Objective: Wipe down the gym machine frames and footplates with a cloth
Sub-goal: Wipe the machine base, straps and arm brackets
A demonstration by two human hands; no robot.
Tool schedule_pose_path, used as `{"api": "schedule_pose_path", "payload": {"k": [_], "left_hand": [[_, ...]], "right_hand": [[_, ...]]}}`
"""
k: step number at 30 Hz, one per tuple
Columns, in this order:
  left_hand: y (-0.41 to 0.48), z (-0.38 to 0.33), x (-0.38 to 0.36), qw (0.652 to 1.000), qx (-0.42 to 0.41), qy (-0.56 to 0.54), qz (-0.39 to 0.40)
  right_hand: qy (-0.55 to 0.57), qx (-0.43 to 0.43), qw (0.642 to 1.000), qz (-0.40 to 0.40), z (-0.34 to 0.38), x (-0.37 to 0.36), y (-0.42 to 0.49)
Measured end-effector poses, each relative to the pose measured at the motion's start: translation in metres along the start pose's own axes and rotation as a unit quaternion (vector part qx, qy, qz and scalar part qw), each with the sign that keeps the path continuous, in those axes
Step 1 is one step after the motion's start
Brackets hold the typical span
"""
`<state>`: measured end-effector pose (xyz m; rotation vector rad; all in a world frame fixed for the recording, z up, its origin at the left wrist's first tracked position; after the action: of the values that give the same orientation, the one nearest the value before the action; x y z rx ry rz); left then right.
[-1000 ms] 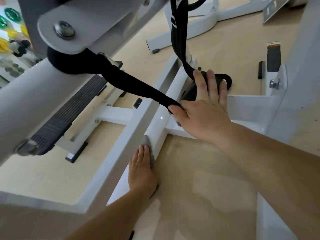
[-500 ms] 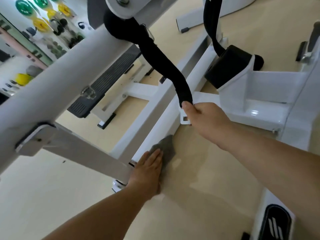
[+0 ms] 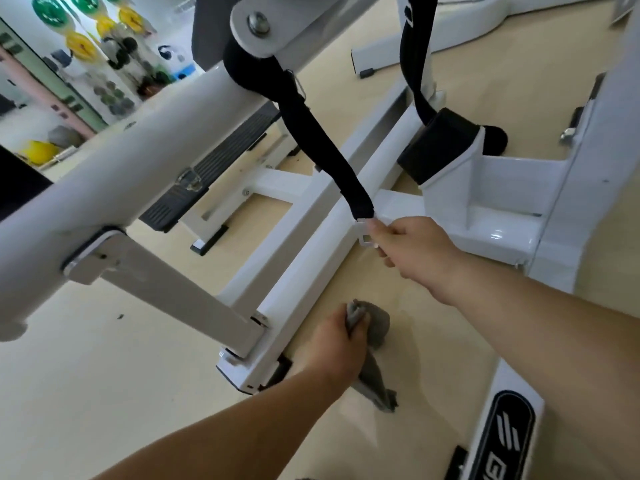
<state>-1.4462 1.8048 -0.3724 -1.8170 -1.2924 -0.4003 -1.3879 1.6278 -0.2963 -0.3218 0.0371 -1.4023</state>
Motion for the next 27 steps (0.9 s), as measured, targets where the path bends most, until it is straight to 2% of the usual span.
{"api": "schedule_pose_path", "payload": {"k": [4,7,9,11,14,15,18,21,25,27], "left_hand": [[0.011,-0.034,-0.020,0.999,-0.023,-0.019,0.026],[0.028,-0.060,-0.038,0.998,-0.033,-0.018,0.045],[0.043,-0.079,-0.043,0.996,-0.031,-0.066,0.053],[0.065,-0.095,-0.039,0.991,-0.045,-0.127,0.025],[0.090,-0.110,-0.038,0.978,-0.016,-0.205,0.017],[0.094,-0.116,-0.038,0.976,-0.029,-0.214,0.010],[0.092,-0.132,-0.034,0.990,-0.079,-0.116,-0.007],[0.082,-0.146,-0.030,0.992,-0.105,-0.065,-0.004],[0.111,-0.179,-0.027,0.988,-0.131,-0.075,0.015],[0.136,-0.186,-0.018,0.993,-0.102,-0.060,-0.004]], "right_hand": [[-0.054,-0.009,0.998,-0.035,-0.011,0.031,-0.002],[-0.092,-0.034,0.991,-0.090,-0.025,0.068,-0.010],[-0.122,-0.046,0.981,-0.141,-0.031,0.090,-0.018],[-0.129,-0.052,0.976,-0.167,-0.037,0.102,-0.022],[-0.119,-0.047,0.978,-0.167,-0.047,0.106,-0.020],[-0.114,-0.048,0.979,-0.164,-0.048,0.107,-0.019],[-0.105,-0.061,0.980,-0.157,-0.051,0.109,-0.012],[-0.107,-0.049,0.977,-0.176,-0.047,0.108,-0.008],[-0.118,-0.015,0.970,-0.214,-0.042,0.109,-0.006],[-0.133,0.015,0.962,-0.239,-0.035,0.116,-0.008]]}}
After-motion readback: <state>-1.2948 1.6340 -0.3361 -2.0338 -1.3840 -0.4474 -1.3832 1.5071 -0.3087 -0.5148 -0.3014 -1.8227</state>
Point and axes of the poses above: each hand's wrist, its own y-axis towards the middle knuckle, its own x-axis out of the back of the hand, z = x × y, the point moved 7 cm from there along y, towards the middle knuckle, and after that the axes turned 10 degrees about z, right-handed, at the moved point
